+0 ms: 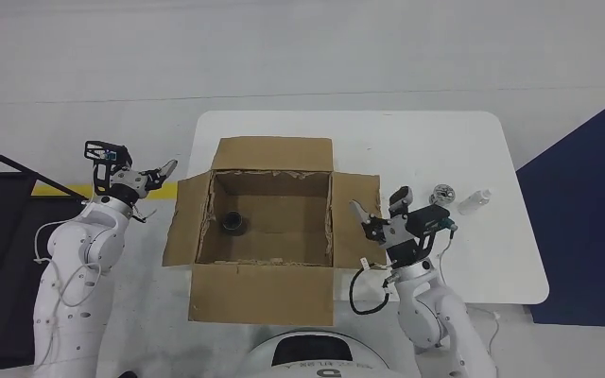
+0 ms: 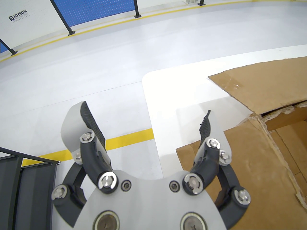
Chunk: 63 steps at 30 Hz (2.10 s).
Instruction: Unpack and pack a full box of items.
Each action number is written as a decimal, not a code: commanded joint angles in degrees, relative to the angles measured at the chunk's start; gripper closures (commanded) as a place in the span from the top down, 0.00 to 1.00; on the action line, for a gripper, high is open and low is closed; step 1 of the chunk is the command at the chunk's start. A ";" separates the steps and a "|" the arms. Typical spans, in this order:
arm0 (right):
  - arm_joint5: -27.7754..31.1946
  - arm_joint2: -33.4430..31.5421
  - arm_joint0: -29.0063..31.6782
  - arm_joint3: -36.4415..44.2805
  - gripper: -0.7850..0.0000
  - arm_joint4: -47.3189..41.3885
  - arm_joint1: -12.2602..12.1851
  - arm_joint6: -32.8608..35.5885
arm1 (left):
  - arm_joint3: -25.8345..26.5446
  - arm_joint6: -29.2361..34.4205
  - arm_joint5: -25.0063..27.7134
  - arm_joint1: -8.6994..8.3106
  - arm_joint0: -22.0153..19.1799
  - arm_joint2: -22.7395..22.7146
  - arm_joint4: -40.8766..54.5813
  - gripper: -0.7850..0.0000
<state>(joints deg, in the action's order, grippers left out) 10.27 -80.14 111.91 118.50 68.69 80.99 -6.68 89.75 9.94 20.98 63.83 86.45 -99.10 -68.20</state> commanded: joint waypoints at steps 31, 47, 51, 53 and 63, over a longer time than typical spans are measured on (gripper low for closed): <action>-19.46 42.42 -52.46 -41.70 0.49 -15.69 9.67 47.63 | 0.00 0.00 0.00 0.00 0.00 0.00 0.00 1.00; -29.55 45.43 -55.95 -47.76 0.42 -13.75 12.71 51.21 | 0.00 0.00 0.00 0.00 0.00 0.00 0.00 1.00; -30.74 45.09 -56.29 -47.81 0.37 -13.43 13.01 52.19 | 0.00 0.00 0.00 0.00 0.00 0.00 0.00 1.00; -31.20 44.72 -56.05 -47.38 0.34 -12.94 12.95 52.47 | 0.00 0.00 0.00 0.00 0.00 0.00 0.00 1.00; -31.19 45.12 -56.59 -47.84 0.29 -11.25 13.51 56.45 | 0.00 0.00 0.00 0.00 0.00 0.00 0.00 1.00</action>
<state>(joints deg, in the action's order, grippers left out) -21.02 -35.19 55.57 71.00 57.49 94.34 49.49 89.75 9.94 20.98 63.83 86.45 -99.10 -68.20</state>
